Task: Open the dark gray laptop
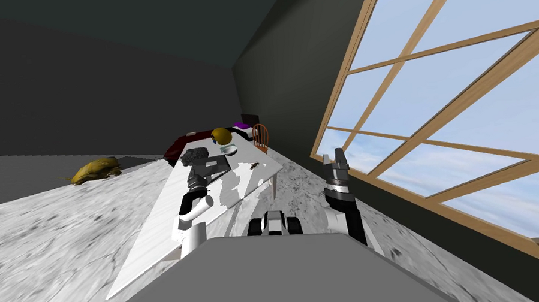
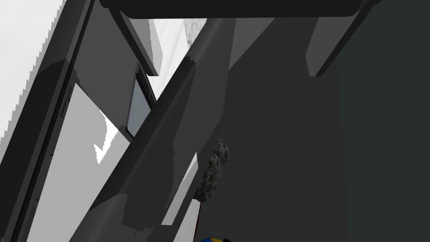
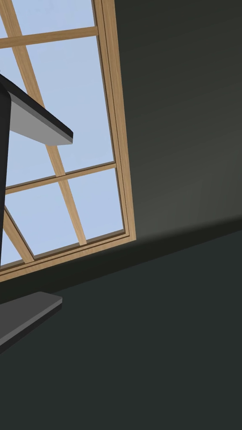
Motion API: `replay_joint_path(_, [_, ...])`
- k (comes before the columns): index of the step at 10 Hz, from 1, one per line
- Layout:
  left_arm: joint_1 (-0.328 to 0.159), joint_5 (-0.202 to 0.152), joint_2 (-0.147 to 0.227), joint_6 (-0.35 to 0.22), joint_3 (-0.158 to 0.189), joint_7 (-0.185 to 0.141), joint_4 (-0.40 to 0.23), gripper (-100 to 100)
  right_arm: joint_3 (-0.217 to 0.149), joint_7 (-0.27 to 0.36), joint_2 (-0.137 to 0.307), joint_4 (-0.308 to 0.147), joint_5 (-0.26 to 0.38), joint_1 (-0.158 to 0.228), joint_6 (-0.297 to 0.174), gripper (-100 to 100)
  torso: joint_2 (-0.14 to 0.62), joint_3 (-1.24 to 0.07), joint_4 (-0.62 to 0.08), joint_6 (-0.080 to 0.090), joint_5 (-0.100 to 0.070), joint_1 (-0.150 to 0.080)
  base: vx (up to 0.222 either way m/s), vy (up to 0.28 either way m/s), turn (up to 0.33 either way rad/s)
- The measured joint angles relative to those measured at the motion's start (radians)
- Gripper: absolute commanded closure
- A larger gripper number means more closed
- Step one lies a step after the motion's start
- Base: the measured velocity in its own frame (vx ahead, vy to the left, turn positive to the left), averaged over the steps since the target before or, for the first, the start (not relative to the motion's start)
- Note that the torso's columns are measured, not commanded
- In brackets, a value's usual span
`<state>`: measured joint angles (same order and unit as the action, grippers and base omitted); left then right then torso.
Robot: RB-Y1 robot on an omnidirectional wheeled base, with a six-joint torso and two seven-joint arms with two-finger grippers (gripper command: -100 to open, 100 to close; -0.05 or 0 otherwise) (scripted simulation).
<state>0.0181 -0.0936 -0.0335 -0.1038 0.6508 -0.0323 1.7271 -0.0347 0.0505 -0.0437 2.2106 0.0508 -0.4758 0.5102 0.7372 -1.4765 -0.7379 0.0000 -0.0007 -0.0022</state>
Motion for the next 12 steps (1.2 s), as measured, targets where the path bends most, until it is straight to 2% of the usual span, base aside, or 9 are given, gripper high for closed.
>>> replay_joint_path(8, [-0.015,-0.003,0.011,-0.165,0.040,0.003,0.142,-100,0.000,0.000,0.000,0.000,0.000,0.000,0.000,0,0.002,0.001,-0.001,0.000,-0.001,0.001,-0.002,-0.005,-0.021])
replay_joint_path(9, [-0.015,-0.003,0.012,-0.170,0.040,0.003,0.144,0,0.000,0.000,0.000,0.000,0.000,0.000,0.000,0,0.001,0.001,-0.001,0.000,0.000,0.001,0.000,0.000,0.000])
replay_joint_path(12, [-0.013,-0.003,0.010,-0.172,0.040,0.003,0.141,0,0.000,0.000,0.000,0.000,0.000,0.000,0.000,0,0.002,0.001,-0.001,0.000,-0.001,0.001,0.000,0.000,0.000])
